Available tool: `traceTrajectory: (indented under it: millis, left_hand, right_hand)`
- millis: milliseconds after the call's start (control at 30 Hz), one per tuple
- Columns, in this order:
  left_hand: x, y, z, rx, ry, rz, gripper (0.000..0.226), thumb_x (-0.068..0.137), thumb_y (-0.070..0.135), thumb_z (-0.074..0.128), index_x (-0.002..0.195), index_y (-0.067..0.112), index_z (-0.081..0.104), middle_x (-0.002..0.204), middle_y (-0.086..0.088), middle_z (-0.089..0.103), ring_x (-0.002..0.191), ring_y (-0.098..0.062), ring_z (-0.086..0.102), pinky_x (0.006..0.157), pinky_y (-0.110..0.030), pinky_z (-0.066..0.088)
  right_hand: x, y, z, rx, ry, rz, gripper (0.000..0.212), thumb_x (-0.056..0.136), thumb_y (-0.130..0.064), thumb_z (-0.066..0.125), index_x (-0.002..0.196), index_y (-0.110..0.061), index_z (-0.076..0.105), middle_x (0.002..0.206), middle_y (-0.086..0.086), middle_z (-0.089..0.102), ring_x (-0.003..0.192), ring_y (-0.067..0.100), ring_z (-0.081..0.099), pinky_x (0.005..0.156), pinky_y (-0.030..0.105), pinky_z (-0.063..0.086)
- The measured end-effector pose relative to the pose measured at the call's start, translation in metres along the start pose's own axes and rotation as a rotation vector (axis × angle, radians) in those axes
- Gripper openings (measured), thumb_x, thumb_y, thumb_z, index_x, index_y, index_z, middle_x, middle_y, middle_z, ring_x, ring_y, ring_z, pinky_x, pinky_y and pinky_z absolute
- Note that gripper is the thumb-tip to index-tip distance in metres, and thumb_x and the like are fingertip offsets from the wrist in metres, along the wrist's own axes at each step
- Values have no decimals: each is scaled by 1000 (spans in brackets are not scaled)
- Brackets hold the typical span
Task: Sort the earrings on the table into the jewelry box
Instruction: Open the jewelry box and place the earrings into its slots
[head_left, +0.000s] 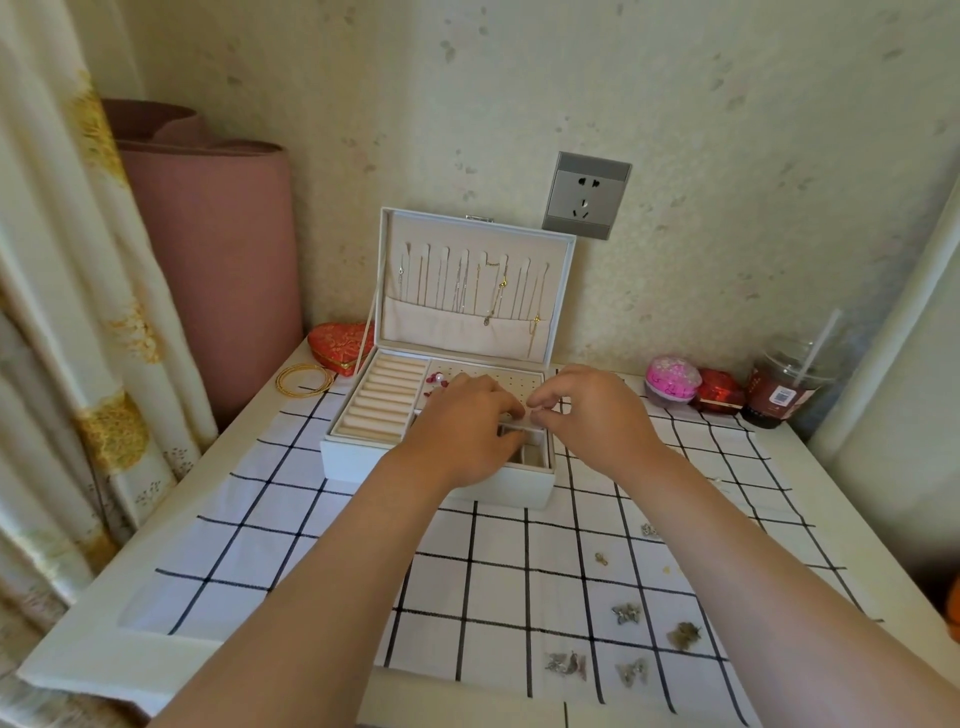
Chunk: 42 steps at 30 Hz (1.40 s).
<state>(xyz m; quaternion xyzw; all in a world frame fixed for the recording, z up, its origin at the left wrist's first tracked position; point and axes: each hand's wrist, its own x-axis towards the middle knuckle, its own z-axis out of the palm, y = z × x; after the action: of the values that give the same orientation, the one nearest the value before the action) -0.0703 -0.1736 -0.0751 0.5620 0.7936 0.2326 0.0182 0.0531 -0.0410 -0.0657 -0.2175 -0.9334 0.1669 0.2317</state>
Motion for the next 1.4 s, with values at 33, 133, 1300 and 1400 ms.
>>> traceTrajectory:
  millis: [33,133,1300,1400]
  left_hand:
    - [0,0,0,6,0,2,39,92,49,56,125,30,63,124,6,57,117,-19,42,102,-41,38]
    - [0,2,1,26,-3,4,37,93,47,56,125,30,63,125,6,56,118,-19,42,103,-40,37]
    - [-56,80,37,-56,-250,68,30,87,29,69,117,28,66,102,14,67,92,-6,58,84,-28,51]
    - [-49,84,33,-229,-157,12,23,86,30,72,109,29,67,95,17,68,77,2,57,77,-25,51]
  right_hand:
    - [0,0,-1,-6,-4,4,11,82,-21,76,82,-32,75,81,-16,60,81,6,59,73,32,51]
    - [-2,-1,-2,-24,-72,10,13,85,-24,72,80,-35,72,81,-19,55,83,6,57,74,32,50]
    - [-95,18,-49,98,-553,293,7,87,-23,73,83,-28,76,79,-15,67,72,6,63,64,22,52]
    - [-90,19,-58,229,-468,361,10,88,-26,72,77,-27,75,78,-1,72,56,8,59,57,21,45]
